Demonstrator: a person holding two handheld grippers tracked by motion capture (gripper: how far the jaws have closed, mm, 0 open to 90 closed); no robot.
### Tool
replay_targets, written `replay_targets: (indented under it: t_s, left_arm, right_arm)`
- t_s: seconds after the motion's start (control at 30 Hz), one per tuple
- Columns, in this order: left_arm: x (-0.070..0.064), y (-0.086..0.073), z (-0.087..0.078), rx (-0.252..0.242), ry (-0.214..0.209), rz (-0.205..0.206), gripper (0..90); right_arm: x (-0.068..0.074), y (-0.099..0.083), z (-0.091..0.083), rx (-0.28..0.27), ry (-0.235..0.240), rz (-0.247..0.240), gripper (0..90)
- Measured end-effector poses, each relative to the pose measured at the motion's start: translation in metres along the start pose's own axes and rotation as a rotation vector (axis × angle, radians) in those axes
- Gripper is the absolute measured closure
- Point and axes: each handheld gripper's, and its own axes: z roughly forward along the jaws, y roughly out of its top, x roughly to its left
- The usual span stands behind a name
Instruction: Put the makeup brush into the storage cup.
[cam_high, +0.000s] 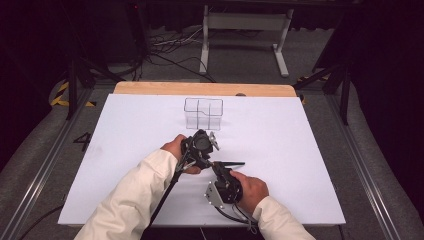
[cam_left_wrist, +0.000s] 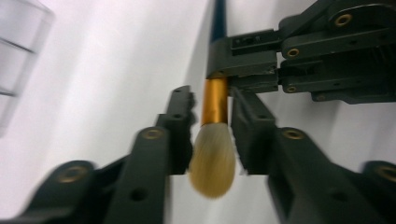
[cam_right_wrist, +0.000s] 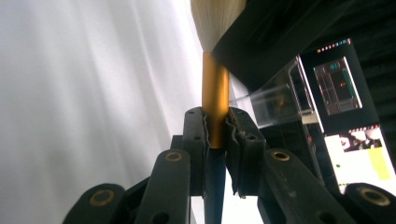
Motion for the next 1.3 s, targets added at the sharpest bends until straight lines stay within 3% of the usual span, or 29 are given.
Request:
replay_targets:
  t_s: [0.03,0.07,0.13,0.3,0.33,0.4,0.43,0.57,0.73,0.97,1.13,1.23,1.3]
  left_arm:
    - [-0.001,-0.003,-0.006,-0.034,0.015,-0.002,62.9]
    - [-0.002,-0.006,-0.012,-0.062,0.033,0.009,60.3]
    - [-0.003,-0.012,-0.023,-0.124,0.055,0.008,56.5]
    - [-0.007,-0.038,-0.052,-0.299,0.177,-0.007,37.6]
    - [-0.007,-0.038,-0.052,-0.299,0.177,-0.007,32.9]
    - [-0.009,-0.050,-0.059,-0.344,0.211,-0.024,30.4]
    - [-0.011,-0.063,-0.064,-0.387,0.235,-0.028,24.8]
    - [-0.013,-0.081,-0.069,-0.438,0.258,-0.035,19.2]
    - [-0.013,-0.117,-0.070,-0.525,0.266,-0.098,13.6]
    - [-0.012,-0.174,-0.063,-0.649,0.345,-0.208,10.7]
    - [-0.016,-0.205,-0.053,-0.679,0.380,-0.249,7.9]
    - [-0.021,-0.221,-0.047,-0.708,0.367,-0.272,7.1]
    - [-0.023,-0.228,-0.044,-0.698,0.369,-0.275,6.7]
  right_arm:
    - [0.000,0.000,0.000,-0.007,0.003,0.028,79.1]
    - [-0.003,-0.002,-0.001,0.007,-0.006,0.015,79.1]
    - [-0.004,-0.003,-0.001,0.003,-0.002,0.037,79.1]
    - [-0.011,-0.010,-0.003,0.007,-0.002,0.093,79.1]
    - [-0.011,-0.010,-0.003,0.007,-0.002,0.093,79.1]
    - [-0.014,-0.012,-0.004,0.005,-0.008,0.119,79.1]
    - [-0.017,-0.014,-0.004,0.000,-0.011,0.132,79.1]
    - [-0.020,-0.016,-0.006,-0.001,-0.010,0.159,79.1]
    - [-0.025,-0.019,-0.008,-0.010,-0.014,0.209,79.1]
    - [-0.032,-0.025,-0.009,-0.038,-0.009,0.290,79.1]
    - [-0.037,-0.030,-0.010,-0.063,-0.005,0.368,79.0]
    - [-0.043,-0.034,-0.010,-0.086,0.004,0.444,78.8]
    - [-0.045,-0.037,-0.010,-0.097,0.010,0.490,78.7]
